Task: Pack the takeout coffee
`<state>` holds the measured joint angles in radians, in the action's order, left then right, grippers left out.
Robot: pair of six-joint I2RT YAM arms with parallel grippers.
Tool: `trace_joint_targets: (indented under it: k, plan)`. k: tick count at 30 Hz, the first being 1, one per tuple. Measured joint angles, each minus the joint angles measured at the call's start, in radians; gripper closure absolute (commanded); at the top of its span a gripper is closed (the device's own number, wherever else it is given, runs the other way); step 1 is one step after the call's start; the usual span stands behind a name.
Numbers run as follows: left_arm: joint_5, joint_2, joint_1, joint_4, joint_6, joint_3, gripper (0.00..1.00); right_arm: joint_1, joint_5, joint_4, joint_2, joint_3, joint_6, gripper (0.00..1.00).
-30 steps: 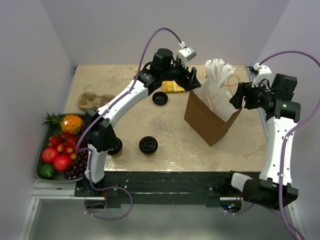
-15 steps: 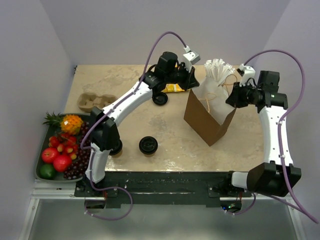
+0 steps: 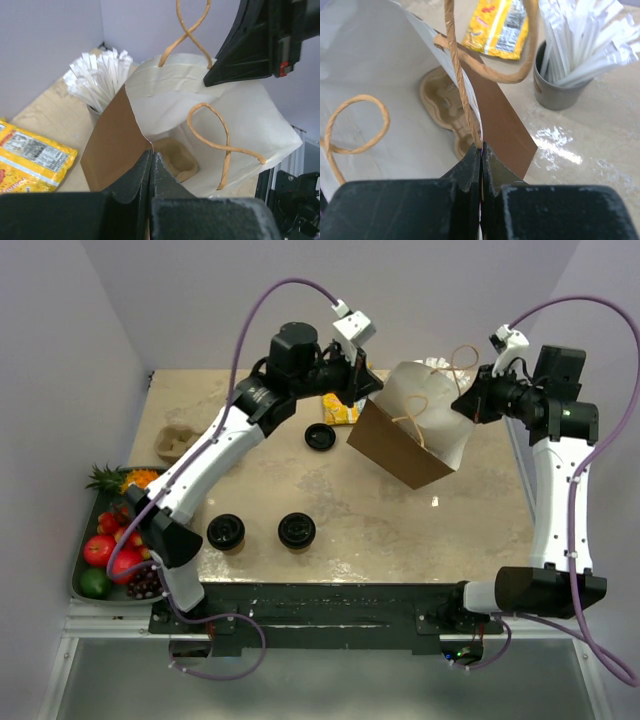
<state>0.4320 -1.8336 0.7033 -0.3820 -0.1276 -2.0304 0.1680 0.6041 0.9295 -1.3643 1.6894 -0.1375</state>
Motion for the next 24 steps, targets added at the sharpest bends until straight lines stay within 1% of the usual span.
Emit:
trace_joint_targets:
  k: [3,7,13,20,21,22,23,24]
  plan:
    - [-0.024,0.084,-0.001,-0.011,0.000,0.019,1.00,0.000,0.047,0.009,-0.017,0.055,0.029,1.00]
    - [-0.039,0.137,0.000,-0.027,-0.005,0.042,1.00,0.000,0.096,0.043,-0.054,0.124,0.062,1.00]
    - [-0.048,0.142,-0.001,-0.038,-0.019,0.067,1.00,0.000,0.109,0.103,-0.098,0.193,0.083,1.00]
    - [-0.047,0.140,-0.001,-0.046,-0.050,0.083,1.00,0.000,0.117,0.119,-0.103,0.170,0.098,1.00]
    - [-0.047,0.139,-0.001,-0.046,-0.056,0.083,1.00,0.000,0.118,0.120,-0.106,0.167,0.101,0.99]
    - [-0.047,0.138,-0.001,-0.047,-0.060,0.083,0.90,0.000,0.118,0.122,-0.109,0.167,0.102,0.79]
    - [-0.048,0.137,-0.001,-0.047,-0.065,0.083,0.56,0.000,0.118,0.121,-0.116,0.164,0.104,0.66]
    - [-0.052,0.133,-0.002,-0.047,-0.071,0.083,0.42,0.000,0.117,0.117,-0.121,0.157,0.115,0.40]
